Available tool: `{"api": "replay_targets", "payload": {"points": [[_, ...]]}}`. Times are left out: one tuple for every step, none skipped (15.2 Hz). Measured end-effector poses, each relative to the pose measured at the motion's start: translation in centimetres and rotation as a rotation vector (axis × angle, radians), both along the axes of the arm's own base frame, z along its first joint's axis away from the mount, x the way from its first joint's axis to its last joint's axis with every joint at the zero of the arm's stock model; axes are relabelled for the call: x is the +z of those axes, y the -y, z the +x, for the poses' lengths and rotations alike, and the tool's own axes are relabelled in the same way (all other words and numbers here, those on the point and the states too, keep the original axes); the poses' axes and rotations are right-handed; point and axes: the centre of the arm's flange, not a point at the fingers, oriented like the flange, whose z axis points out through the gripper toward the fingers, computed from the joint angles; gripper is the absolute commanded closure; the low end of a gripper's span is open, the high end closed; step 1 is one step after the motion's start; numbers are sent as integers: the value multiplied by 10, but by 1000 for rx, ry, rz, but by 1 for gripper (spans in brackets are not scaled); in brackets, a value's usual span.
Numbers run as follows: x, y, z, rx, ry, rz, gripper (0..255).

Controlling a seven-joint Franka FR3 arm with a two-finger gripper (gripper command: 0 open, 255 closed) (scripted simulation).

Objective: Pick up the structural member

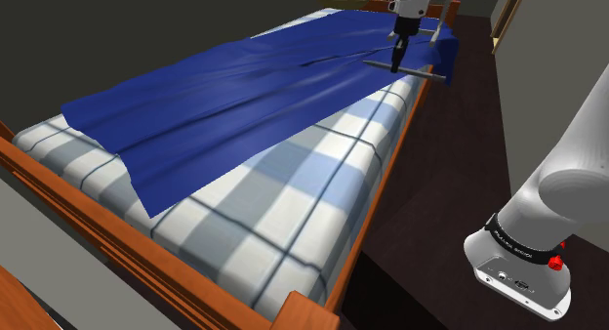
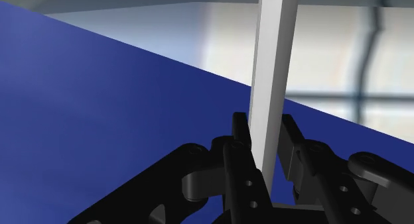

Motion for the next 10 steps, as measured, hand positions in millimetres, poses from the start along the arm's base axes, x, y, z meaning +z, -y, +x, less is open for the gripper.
{"api": "replay_targets", "payload": {"points": [[5,0,0,0,0,0,255],[10,-1,0,0,0,0,255],[16,0,1,0,0,0,255],[20,0,2,0,0,0,255],[26,0,1,0,0,0,255],[32,0,1,0,0,0,255],[37,0,1,0,0,0,255],[42,0,1,0,0,0,255],[47,0,0,0,0,0,255],[50,0,1,0,0,0,255]]}}
